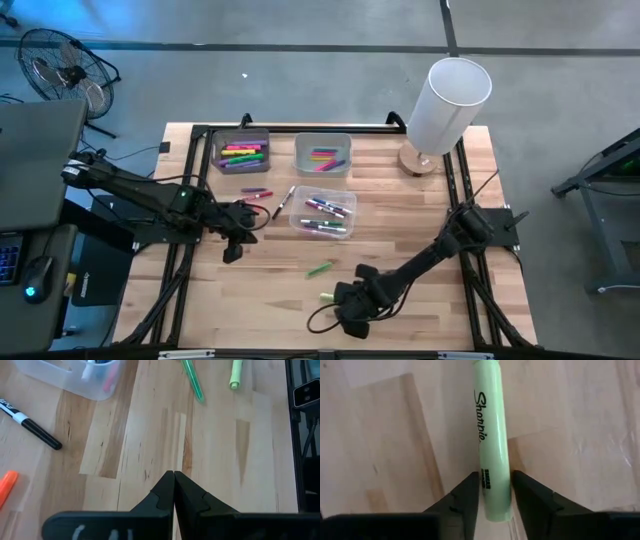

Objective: Pick & Place Markers
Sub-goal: Put the light green highlighter into the black bin

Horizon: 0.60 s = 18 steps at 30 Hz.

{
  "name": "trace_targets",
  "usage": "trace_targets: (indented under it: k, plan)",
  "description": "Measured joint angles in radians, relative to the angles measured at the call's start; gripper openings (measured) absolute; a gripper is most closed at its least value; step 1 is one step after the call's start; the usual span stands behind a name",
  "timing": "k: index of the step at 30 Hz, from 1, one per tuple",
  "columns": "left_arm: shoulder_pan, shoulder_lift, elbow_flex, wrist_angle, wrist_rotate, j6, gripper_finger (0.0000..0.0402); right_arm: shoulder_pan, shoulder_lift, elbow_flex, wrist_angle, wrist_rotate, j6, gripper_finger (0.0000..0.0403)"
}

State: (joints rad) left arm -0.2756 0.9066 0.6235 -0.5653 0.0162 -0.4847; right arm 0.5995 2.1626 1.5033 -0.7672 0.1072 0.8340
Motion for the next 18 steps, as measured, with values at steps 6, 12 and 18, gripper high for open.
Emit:
trace_targets:
  k: [6,12,18]
  plan:
    - [0.0,0.013,0.001,0.041,-0.008,-0.047,0.0001,-0.005,-0.001,-0.017,0.017,0.055,0.047,0.0058]
    - [0.0,0.057,0.001,0.16,0.001,-0.043,0.0043,-0.012,-0.063,-0.022,0.008,0.238,0.188,0.0058]
    - [0.0,0.119,0.001,0.376,-0.15,-0.036,0.0159,-0.012,-0.221,-0.015,-0.012,0.582,0.191,0.0058]
